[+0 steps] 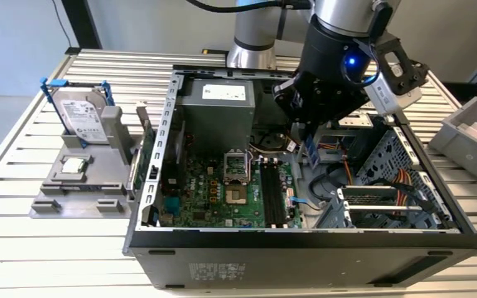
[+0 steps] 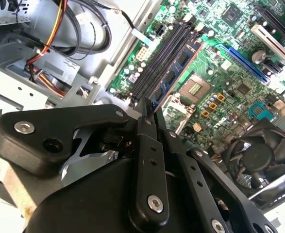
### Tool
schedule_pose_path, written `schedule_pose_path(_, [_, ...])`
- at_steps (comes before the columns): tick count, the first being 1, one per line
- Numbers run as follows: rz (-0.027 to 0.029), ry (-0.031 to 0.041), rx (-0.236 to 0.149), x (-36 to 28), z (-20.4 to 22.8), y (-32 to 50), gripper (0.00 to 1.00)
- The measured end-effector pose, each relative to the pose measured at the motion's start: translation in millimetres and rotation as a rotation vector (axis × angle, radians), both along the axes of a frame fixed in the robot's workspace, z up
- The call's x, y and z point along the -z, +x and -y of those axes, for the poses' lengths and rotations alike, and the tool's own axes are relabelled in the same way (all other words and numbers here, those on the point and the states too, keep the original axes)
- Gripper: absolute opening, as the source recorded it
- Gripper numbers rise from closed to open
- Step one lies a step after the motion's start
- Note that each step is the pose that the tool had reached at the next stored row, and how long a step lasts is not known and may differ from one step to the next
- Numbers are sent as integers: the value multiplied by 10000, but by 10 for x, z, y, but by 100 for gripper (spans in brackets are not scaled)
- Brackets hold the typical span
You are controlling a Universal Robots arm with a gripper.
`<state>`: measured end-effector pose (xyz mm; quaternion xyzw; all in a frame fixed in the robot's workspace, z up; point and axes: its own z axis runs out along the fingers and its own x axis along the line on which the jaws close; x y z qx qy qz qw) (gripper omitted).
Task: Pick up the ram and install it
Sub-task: 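Insert the ram into the slot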
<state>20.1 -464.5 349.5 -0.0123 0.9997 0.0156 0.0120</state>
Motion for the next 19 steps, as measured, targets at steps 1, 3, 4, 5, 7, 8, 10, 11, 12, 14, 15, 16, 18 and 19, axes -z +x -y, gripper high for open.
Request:
schedule_pose_path(1, [0, 0, 2, 12, 0, 0, 0])
schedule_pose_path(3, [0, 0, 6, 36, 0, -1, 0])
schedule_pose_path(4, [0, -1, 7, 46, 0, -1, 0])
schedule_pose_path(5, [0, 0, 7, 54, 0, -1, 0])
schedule_pose_path(7, [0, -2, 7, 56, 0, -1, 0])
schedule_pose_path(8, [0, -2, 7, 56, 0, -1, 0])
schedule_pose_path(10, [-1, 0, 7, 59, 0, -1, 0])
schedule_pose_path(11, [-2, 0, 7, 59, 0, -1, 0])
schedule_pose_path(12, [-1, 0, 7, 59, 0, -1, 0])
schedule_pose_path(14, [-1, 1, 7, 59, 0, -1, 0])
schedule_pose_path(15, [-1, 2, 7, 59, 0, -1, 0])
schedule_pose_path(16, [0, 2, 7, 60, 0, -1, 0])
schedule_pose_path(18, [-1, 3, 9, 61, 0, -1, 0])
schedule_pose_path(19, [-1, 2, 10, 61, 1, -1, 0])
